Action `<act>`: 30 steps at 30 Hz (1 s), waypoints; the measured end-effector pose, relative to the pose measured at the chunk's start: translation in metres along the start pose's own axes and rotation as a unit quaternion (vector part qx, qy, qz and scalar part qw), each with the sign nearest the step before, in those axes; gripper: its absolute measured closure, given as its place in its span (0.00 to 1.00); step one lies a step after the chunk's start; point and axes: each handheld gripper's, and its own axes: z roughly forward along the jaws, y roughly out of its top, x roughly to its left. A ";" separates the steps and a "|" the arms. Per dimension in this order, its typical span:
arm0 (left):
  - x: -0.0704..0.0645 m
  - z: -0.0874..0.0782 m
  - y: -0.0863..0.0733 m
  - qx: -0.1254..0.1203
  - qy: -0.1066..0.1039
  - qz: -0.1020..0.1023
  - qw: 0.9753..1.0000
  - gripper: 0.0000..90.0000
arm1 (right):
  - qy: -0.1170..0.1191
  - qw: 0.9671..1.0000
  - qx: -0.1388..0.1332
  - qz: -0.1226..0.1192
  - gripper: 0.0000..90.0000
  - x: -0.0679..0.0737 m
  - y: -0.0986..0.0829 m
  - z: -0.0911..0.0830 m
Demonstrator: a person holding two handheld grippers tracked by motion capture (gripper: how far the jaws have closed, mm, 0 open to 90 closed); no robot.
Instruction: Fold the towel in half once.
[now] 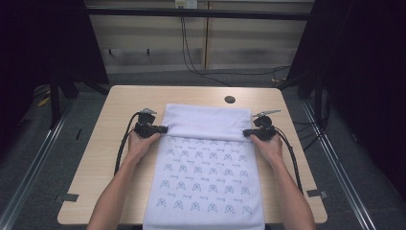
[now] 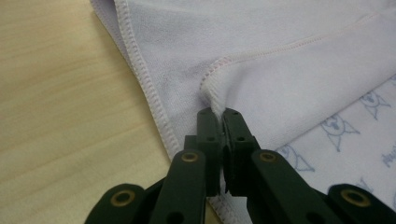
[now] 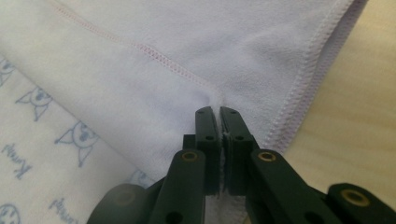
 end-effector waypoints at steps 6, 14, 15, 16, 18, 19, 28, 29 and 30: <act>0.004 0.002 0.002 -0.010 0.007 -0.011 1.000 0.97 | -0.043 0.999 0.007 0.009 0.97 0.000 0.024 0.018; 0.003 -0.020 0.004 -0.035 -0.030 -0.020 0.999 0.97 | 0.039 0.996 -0.078 0.021 0.97 -0.011 0.023 -0.016; 0.001 -0.029 0.007 -0.050 -0.041 -0.017 0.998 0.97 | 0.047 0.994 -0.097 0.027 0.97 -0.013 0.024 -0.026; -0.002 -0.039 0.010 -0.063 -0.051 -0.011 0.997 0.97 | 0.054 0.992 -0.114 0.028 0.97 -0.015 0.025 -0.036; -0.010 -0.062 0.015 -0.105 -0.084 -0.016 0.991 0.97 | 0.065 0.988 -0.137 0.026 0.97 -0.017 0.030 -0.056; -0.017 -0.072 0.018 -0.113 -0.090 -0.008 0.989 0.97 | 0.068 0.987 -0.144 0.019 0.97 -0.016 0.033 -0.066; -0.066 -0.150 0.035 -0.144 -0.085 0.083 0.982 0.97 | 0.084 0.979 -0.181 -0.039 0.97 0.013 0.040 -0.153; -0.069 -0.158 0.035 -0.150 -0.087 0.088 0.981 0.97 | 0.088 0.977 -0.188 -0.048 0.97 0.018 0.039 -0.162; -0.072 -0.165 0.034 -0.154 -0.088 0.090 0.980 0.97 | 0.092 0.976 -0.192 -0.054 0.97 0.023 0.037 -0.171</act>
